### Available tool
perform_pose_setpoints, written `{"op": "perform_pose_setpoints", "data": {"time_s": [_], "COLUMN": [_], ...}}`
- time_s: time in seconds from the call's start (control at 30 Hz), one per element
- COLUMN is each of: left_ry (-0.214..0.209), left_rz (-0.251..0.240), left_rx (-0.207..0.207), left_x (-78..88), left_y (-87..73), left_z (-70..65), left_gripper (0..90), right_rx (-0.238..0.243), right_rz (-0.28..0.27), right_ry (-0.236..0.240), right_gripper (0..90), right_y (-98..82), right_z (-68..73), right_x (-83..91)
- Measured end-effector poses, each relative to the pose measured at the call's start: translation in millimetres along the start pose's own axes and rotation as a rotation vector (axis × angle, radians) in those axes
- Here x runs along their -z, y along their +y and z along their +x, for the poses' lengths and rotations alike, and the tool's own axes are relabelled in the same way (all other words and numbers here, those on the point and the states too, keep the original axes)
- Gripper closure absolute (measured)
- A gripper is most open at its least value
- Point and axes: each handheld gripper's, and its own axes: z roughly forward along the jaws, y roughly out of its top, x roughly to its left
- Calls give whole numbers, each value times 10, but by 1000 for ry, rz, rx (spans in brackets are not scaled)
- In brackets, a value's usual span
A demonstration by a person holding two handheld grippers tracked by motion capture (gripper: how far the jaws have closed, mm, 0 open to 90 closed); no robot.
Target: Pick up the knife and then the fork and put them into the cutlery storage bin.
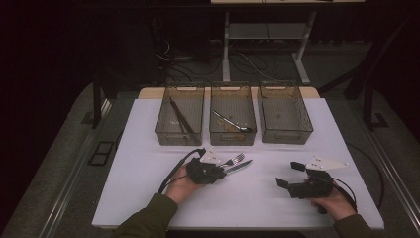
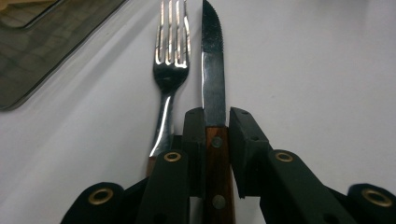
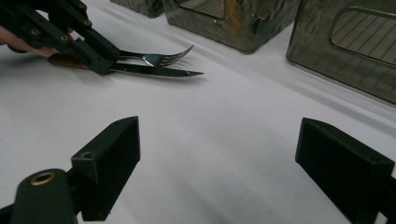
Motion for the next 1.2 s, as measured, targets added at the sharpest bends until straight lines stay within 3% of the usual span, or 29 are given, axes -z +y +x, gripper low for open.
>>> {"op": "perform_pose_setpoints", "data": {"time_s": [0.23,0.37,0.53,0.67,0.9,1.2], "left_ry": [7,16,28,43,61,83], "left_rz": [-64,-98,-137,-157,-207,-254], "left_rx": [9,26,35,42,41,33], "left_x": [129,224,318,359,406,415], "left_y": [62,91,125,150,200,253], "left_z": [-48,-69,-110,-149,-200,-282], "left_gripper": [771,771,770,770,770,770], "right_rx": [-24,-68,-58,-83,-91,-146], "right_rz": [20,29,40,2,-14,-56], "right_ry": [39,65,116,203,207,266], "right_gripper": [145,147,145,142,157,295], "right_y": [38,71,125,171,326,474], "right_z": [-8,-6,49,81,169,289], "right_x": [20,26,-21,-43,-186,-411]}}
